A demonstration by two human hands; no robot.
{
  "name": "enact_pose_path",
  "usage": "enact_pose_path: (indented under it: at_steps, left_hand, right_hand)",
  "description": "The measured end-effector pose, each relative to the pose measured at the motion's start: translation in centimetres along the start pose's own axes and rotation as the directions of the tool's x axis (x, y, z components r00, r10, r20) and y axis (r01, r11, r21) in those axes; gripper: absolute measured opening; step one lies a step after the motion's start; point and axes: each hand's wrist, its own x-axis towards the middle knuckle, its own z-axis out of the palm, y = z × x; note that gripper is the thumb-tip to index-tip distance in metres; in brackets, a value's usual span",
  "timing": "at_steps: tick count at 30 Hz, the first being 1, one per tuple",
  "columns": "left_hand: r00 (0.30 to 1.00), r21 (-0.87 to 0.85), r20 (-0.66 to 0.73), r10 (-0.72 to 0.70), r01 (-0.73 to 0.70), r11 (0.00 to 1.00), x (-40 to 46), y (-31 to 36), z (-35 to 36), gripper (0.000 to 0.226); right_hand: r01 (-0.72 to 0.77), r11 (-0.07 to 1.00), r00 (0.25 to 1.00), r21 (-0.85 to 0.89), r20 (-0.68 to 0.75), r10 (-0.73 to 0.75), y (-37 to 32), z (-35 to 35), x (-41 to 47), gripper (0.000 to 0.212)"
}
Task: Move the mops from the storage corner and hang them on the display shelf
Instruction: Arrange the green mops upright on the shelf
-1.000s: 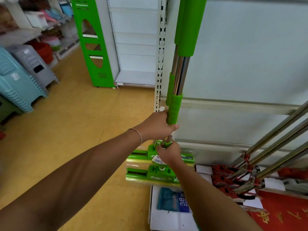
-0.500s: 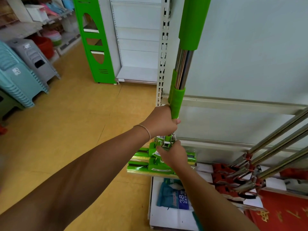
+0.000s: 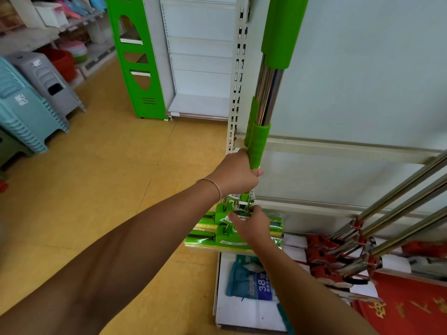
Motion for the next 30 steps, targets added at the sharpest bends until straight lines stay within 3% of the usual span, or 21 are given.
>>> enact_pose_path:
  at_steps: [4,10,17,21,23,27,30]
  left_hand:
    - [0.999,-0.058,-0.029,0.026,-0.027,0.998,-0.8,-0.5,0.7,0.032]
    - [0.998,-0.093,0.062,0.026,-0.020,0.995,-1.5,-1.6,0.9,0.039]
    - [0.990,-0.081,0.140,-0.017,0.029,0.996,-2.4,-3.0,2.6,0.032]
    - [0.990,-0.073,0.120,-0.080,0.089,0.993,-2.2,-3.2,3.2,0.032]
    - [0.990,-0.077,0.075,-0.121,0.127,0.989,-2.1,-3.4,3.5,0.039]
    - [0.984,-0.019,-0.118,-0.136,0.134,0.991,-2.1,-3.3,3.7,0.075]
    - [0.983,-0.105,-0.125,-0.136,0.123,0.987,-1.9,-2.7,3.3,0.088]
  right_hand:
    - [-0.045,0.997,0.999,-0.058,0.018,0.046,1.2,0.2,-0.2,0.040]
    - [-0.070,0.996,0.997,0.060,-0.039,0.072,1.7,0.7,-1.1,0.073]
    - [0.008,0.995,0.996,0.102,-0.088,0.001,1.4,0.6,-2.4,0.059]
    - [0.064,0.992,0.995,0.107,-0.086,-0.055,0.7,-0.8,-3.0,0.064]
    - [0.139,0.984,0.985,0.107,-0.118,-0.127,0.1,-1.6,-3.3,0.058]
    - [0.280,0.954,0.955,0.107,-0.132,-0.265,-2.1,-3.8,-3.6,0.061]
    - [0.392,0.893,0.920,0.221,-0.101,-0.379,-4.3,-5.5,-3.3,0.060]
